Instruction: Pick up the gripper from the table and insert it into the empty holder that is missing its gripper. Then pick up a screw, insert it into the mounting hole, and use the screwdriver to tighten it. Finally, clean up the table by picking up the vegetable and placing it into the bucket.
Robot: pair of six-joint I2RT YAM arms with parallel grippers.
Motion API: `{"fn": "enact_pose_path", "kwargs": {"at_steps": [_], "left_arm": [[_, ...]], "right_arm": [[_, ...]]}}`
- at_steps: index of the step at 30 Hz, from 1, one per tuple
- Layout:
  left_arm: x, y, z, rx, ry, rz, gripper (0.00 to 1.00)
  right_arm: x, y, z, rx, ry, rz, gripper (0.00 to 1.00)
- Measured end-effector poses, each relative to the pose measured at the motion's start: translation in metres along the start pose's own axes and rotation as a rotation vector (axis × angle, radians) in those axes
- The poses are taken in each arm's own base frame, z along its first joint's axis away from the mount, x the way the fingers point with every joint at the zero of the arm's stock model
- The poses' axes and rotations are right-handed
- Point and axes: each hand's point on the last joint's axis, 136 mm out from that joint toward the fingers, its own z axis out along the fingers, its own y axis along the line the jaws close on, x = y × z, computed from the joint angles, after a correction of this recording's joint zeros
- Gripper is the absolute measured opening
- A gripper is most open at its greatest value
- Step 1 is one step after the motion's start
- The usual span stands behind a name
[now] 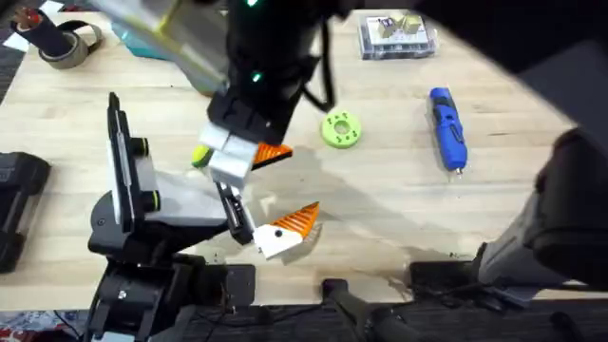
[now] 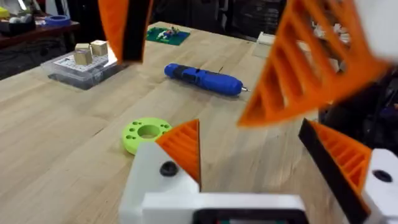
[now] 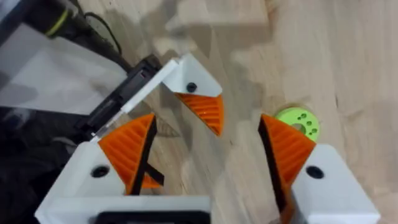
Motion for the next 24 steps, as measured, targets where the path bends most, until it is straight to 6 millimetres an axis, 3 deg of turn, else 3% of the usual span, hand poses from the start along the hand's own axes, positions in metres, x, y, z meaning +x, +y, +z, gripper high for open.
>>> {"fn": "enact_pose_path", "kwargs": {"at_steps": [6, 15, 17, 21, 22, 24], "left_arm": [[0.000, 0.000, 0.000, 0.000, 0.000, 0.000, 0.986], [0.000, 0.000, 0.000, 0.000, 0.000, 0.001, 0.913], [0.000, 0.000, 0.000, 0.000, 0.000, -0.001, 0.722], [0.000, 0.000, 0.000, 0.000, 0.000, 0.005, 0.101], [0.000, 0.000, 0.000, 0.000, 0.000, 0.009, 0.031], [0.000, 0.000, 0.000, 0.000, 0.000, 0.008, 0.009]], "right_arm": [[0.011, -0.007, -0.021, 0.008, -0.021, 0.049, 0.996], [0.022, -0.004, -0.024, -0.006, 0.015, 0.053, 0.996], [0.023, -0.003, -0.024, -0.010, 0.019, 0.053, 0.996], [0.026, 0.003, -0.017, -0.047, 0.041, 0.054, 0.996], [0.027, 0.004, -0.016, -0.054, 0.047, 0.054, 0.996], [0.028, 0.007, -0.013, -0.070, 0.054, 0.055, 0.996]]}}
